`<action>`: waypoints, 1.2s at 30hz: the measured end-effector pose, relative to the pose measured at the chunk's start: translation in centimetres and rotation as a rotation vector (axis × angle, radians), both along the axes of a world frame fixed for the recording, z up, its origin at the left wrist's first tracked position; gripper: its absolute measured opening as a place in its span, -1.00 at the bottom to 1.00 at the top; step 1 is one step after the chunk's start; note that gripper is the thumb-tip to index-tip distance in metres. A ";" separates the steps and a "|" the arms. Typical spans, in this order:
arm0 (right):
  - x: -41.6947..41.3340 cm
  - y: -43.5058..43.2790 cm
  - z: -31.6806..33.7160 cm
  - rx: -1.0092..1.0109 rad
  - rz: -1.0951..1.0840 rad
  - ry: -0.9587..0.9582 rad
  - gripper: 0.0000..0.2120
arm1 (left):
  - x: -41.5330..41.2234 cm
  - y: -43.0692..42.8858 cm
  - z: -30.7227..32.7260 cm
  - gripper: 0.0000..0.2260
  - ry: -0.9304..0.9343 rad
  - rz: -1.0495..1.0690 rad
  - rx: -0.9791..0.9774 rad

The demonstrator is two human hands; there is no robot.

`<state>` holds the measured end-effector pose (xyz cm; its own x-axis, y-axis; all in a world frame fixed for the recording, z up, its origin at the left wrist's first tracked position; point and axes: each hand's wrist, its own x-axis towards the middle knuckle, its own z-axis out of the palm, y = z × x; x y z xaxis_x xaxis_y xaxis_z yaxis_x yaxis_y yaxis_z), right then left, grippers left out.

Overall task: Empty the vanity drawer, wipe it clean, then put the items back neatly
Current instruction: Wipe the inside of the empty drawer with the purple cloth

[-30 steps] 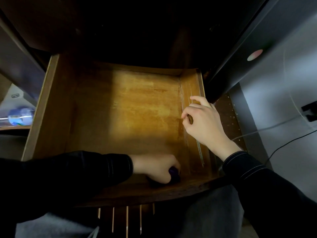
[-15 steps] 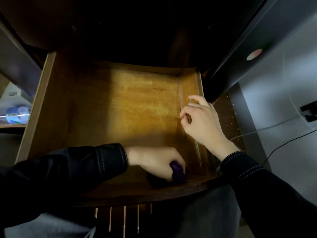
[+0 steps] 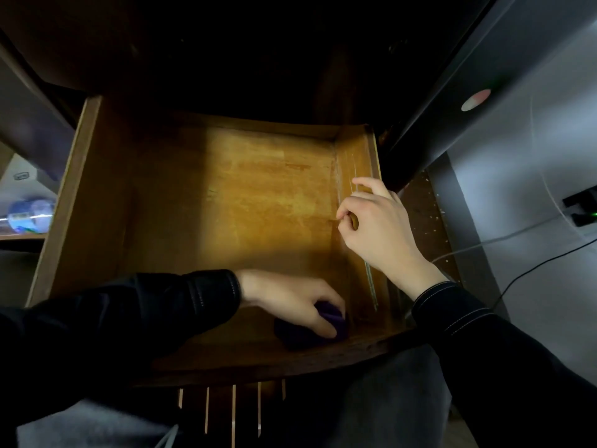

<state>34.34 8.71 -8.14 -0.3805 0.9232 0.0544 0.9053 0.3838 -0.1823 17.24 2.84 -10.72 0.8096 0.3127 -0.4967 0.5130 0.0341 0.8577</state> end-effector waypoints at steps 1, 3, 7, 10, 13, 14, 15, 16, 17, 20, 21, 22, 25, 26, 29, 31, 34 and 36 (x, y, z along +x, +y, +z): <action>0.0 0.0 0.0 0.000 -0.001 -0.001 -0.89 | 0.6 -0.2 -0.4 -0.81 0.046 -0.005 0.042; -0.1 -0.1 0.1 -0.004 -0.002 -0.007 -0.89 | 1.3 -0.6 -0.9 -0.79 0.144 -0.036 0.114; 0.0 0.0 0.2 -0.005 0.001 -0.012 -0.90 | 0.4 -0.3 -0.1 -0.79 -0.054 -0.003 0.128; 0.0 -0.1 0.1 0.003 0.004 -0.008 -0.90 | 0.0 -0.4 0.4 -0.76 -0.166 0.083 0.043; -0.1 -0.1 0.1 0.008 0.005 -0.017 -0.89 | 1.3 -0.8 -0.4 -0.74 0.016 0.039 0.154; -0.1 -0.1 0.1 0.009 0.002 -0.020 -0.89 | 1.5 -0.7 -0.6 -0.74 0.058 0.008 0.181; -0.1 -0.1 0.1 0.010 0.001 -0.022 -0.89 | 1.6 -0.6 -0.5 -0.74 0.047 -0.002 0.189; -0.1 -0.1 0.1 0.011 0.003 -0.022 -0.89 | 1.5 -0.4 -0.2 -0.75 -0.010 0.006 0.183; -0.1 -0.1 0.1 0.012 0.004 -0.019 -0.89 | 1.3 -0.3 0.3 -0.76 -0.091 0.026 0.165; 0.0 0.0 0.0 0.018 0.009 -0.016 -0.90 | 1.2 -0.6 1.3 -0.79 -0.248 0.111 0.120; 0.0 0.0 0.0 0.017 0.011 -0.017 -0.90 | 1.4 -0.8 1.1 -0.80 -0.242 0.135 0.132; 0.0 -0.1 -0.1 0.016 0.011 -0.016 -0.90 | 1.6 -0.9 0.8 -0.80 -0.202 0.141 0.149; 0.0 0.0 0.0 0.011 0.002 -0.015 -0.90 | 2.0 -0.9 -0.5 -0.78 0.054 0.054 0.157; -0.1 0.0 0.0 0.010 0.002 -0.017 -0.90 | 2.0 -0.7 -0.6 -0.77 0.084 0.032 0.159; 0.0 0.0 -0.1 0.014 0.006 -0.012 -0.90 | 2.0 -0.6 0.0 -0.81 -0.120 0.064 0.189; 0.0 0.0 -0.2 0.016 0.008 -0.008 -0.91 | 2.0 -0.5 0.4 -0.83 -0.234 0.117 0.131; 0.1 0.1 -0.3 0.013 0.003 -0.014 -0.91 | 2.7 -0.5 -1.0 -0.82 -0.110 0.167 0.067; 0.0 0.1 -0.2 0.012 0.000 -0.014 -0.91 | 3.4 -0.7 -2.3 -0.80 0.099 0.170 0.034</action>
<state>34.36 8.76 -8.38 -0.3810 0.9226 0.0606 0.9078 0.3857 -0.1650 20.67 2.18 -13.00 0.6913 0.4589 -0.5581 0.5844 0.0992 0.8054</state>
